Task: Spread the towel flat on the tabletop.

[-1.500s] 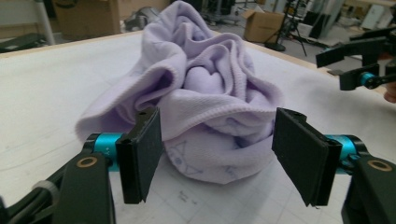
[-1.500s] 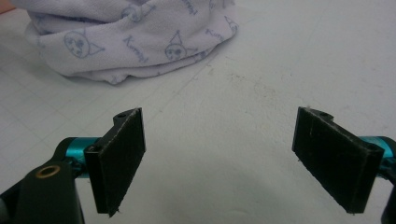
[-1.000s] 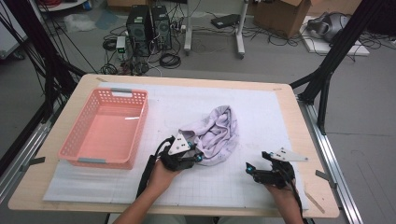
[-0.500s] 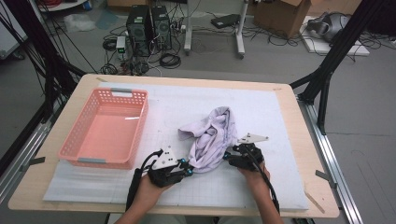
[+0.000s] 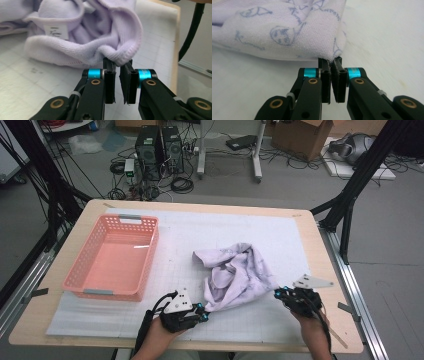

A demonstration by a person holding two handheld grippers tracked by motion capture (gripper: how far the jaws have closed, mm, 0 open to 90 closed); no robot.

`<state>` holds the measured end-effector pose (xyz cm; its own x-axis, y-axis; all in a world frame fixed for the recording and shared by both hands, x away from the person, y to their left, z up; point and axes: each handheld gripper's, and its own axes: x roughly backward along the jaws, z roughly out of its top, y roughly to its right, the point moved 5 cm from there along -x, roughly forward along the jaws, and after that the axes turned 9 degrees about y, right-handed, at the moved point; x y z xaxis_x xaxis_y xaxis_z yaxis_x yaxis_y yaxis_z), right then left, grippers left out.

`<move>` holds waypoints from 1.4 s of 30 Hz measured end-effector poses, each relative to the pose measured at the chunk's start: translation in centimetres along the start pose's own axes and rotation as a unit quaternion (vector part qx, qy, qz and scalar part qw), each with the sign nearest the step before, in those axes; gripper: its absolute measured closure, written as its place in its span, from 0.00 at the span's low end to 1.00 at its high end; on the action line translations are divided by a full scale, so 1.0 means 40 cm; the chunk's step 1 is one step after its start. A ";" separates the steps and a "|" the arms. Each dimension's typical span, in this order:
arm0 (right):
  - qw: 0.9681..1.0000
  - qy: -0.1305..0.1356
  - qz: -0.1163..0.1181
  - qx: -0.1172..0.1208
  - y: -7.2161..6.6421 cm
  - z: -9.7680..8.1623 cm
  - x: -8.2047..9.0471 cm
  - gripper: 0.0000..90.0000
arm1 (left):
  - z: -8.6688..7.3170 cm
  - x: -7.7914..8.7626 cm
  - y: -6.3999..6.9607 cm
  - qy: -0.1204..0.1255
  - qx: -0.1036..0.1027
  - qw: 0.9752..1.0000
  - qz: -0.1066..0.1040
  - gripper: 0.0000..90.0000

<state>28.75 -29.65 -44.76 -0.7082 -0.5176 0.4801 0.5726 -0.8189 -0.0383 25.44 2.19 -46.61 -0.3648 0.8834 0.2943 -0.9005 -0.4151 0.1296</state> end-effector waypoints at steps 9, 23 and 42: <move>0.996 0.070 -0.015 -0.050 0.033 0.000 0.080 0.56 | 0.098 0.022 -0.082 0.054 0.045 0.997 0.037 0.48; 0.996 0.062 -0.030 -0.056 0.051 -0.027 0.032 0.49 | 0.175 -0.231 -0.102 -0.005 0.034 0.999 0.013 0.44; 0.999 0.026 0.038 -0.016 -0.010 -0.020 -0.015 0.96 | 0.098 -0.037 -0.180 -0.028 0.021 0.995 0.095 0.98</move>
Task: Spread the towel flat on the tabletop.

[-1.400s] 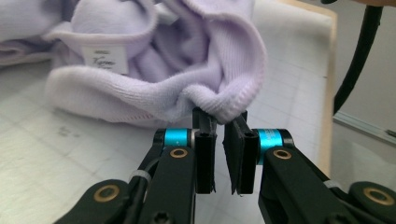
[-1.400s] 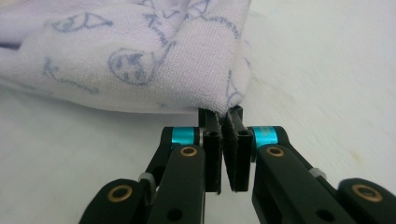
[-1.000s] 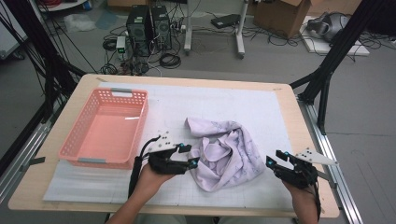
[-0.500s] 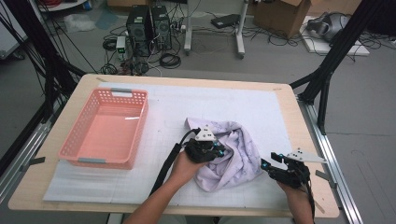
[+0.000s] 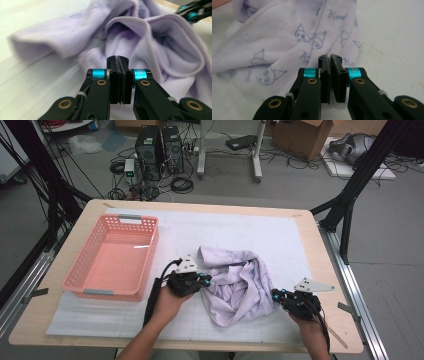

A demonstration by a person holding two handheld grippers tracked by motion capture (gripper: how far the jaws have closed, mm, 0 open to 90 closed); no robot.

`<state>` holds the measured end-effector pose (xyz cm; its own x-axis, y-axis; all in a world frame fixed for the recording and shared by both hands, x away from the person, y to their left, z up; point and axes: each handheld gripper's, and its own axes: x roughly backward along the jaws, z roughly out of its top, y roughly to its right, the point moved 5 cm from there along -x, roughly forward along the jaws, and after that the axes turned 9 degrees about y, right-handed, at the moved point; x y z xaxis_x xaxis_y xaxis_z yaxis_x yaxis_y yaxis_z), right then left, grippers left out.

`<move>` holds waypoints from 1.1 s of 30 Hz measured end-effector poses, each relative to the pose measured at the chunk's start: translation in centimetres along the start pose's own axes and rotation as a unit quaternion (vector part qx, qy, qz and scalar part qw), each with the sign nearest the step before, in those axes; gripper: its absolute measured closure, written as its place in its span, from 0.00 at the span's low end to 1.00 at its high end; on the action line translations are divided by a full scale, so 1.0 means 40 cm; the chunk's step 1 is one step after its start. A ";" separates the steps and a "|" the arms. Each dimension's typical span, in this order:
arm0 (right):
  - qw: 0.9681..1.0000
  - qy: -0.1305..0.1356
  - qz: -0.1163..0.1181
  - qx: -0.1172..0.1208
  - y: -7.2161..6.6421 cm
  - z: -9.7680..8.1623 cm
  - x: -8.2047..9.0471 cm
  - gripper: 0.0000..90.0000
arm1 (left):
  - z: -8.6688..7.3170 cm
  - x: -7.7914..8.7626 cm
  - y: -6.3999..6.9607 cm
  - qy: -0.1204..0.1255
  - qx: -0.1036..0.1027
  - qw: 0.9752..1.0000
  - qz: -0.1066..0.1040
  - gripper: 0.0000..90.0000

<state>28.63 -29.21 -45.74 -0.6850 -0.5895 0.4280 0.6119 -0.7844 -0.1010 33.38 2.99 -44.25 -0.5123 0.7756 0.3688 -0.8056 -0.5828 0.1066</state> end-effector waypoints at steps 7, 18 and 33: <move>0.998 -0.027 0.050 0.035 -0.063 -0.023 0.102 0.97 | -0.063 0.083 -0.032 -0.018 0.011 0.999 0.027 0.98; 0.998 0.034 0.045 0.039 -0.063 0.034 0.091 0.77 | 0.038 0.040 -0.046 0.048 0.056 0.997 0.035 0.48; 0.998 0.041 -0.034 0.015 0.036 0.059 0.018 0.62 | 0.030 -0.193 -0.059 -0.004 0.084 0.996 0.029 0.55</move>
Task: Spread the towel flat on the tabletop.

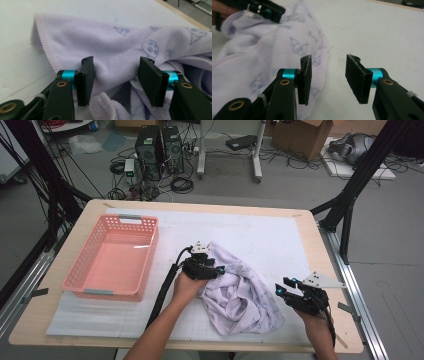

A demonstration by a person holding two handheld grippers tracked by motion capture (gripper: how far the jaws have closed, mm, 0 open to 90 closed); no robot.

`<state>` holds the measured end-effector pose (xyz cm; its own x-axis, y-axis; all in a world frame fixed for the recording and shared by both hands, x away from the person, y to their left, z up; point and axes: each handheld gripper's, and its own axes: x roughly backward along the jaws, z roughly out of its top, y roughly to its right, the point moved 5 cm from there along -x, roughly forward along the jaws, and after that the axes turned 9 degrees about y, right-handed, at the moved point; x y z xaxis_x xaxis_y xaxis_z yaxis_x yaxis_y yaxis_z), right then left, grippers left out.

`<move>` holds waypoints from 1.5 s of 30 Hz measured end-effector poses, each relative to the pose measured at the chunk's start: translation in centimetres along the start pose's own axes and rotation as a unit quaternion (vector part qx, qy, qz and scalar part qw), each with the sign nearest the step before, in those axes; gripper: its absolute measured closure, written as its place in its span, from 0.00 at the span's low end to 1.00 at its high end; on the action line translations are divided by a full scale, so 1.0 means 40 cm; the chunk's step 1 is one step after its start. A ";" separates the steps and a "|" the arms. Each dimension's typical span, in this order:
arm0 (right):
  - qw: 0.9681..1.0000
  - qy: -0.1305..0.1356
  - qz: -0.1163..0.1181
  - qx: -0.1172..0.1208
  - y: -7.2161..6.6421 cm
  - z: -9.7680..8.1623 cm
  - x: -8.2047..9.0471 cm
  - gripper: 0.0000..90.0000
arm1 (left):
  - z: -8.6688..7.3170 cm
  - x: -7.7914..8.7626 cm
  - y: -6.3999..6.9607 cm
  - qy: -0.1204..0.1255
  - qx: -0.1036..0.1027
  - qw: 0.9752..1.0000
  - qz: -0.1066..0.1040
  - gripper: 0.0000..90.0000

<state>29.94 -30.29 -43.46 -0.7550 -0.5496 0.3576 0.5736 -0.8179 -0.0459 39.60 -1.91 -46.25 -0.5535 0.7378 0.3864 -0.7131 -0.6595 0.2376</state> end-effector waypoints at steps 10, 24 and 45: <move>0.999 -0.045 -0.013 0.004 0.074 0.047 -0.140 0.57 | -0.005 0.018 0.019 -0.021 -0.082 0.996 -0.022 0.95; 0.984 -0.130 0.121 -0.010 0.006 0.077 -0.387 0.61 | 0.014 0.086 0.019 0.003 -0.105 0.994 -0.021 0.96; 0.995 -0.023 0.048 0.090 -0.007 0.252 -0.386 0.95 | 0.134 0.128 -0.059 0.105 -0.066 0.989 0.082 0.97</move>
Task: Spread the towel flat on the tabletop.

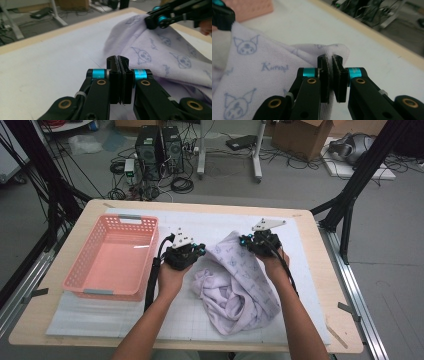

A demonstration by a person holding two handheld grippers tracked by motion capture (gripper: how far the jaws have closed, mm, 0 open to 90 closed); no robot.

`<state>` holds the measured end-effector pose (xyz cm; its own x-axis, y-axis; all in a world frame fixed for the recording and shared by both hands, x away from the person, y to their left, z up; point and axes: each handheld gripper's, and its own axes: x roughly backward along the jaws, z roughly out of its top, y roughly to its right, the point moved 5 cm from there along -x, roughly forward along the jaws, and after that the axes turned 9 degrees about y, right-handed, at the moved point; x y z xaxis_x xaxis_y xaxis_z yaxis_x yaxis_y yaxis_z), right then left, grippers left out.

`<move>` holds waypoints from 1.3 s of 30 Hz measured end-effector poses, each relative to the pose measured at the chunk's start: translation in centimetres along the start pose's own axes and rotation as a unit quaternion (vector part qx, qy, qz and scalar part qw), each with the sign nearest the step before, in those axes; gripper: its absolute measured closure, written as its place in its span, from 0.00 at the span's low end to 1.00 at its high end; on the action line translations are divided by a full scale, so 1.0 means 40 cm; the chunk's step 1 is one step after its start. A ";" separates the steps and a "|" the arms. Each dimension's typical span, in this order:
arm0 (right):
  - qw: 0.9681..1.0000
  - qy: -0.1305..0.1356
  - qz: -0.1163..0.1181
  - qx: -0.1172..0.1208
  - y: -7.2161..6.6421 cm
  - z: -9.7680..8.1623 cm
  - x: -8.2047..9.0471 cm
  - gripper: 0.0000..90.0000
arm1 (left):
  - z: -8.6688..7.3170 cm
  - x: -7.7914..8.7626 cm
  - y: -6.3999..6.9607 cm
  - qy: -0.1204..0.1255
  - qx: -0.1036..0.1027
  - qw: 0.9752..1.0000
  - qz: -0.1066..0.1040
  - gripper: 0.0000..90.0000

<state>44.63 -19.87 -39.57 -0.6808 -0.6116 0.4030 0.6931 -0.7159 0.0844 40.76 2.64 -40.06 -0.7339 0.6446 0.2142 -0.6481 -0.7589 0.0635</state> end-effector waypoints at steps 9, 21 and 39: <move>0.976 0.025 -0.213 -0.026 0.157 0.045 0.061 0.96 | -0.026 -0.051 0.025 -0.024 0.047 0.998 -0.028 0.68; 0.976 0.019 -0.197 -0.089 0.167 -0.025 0.117 0.75 | -0.082 -0.111 0.202 -0.097 0.013 0.980 -0.171 0.55; 0.988 0.015 -0.115 -0.103 0.048 -0.220 0.341 0.65 | -0.162 -0.137 0.376 -0.189 -0.123 0.945 -0.238 0.95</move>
<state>34.58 -32.53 -41.92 -0.8231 -0.4324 0.3682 0.4584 -0.8885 -0.0188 33.70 -11.71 -46.60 -0.2528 0.7929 0.5545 -0.9478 -0.3180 0.0225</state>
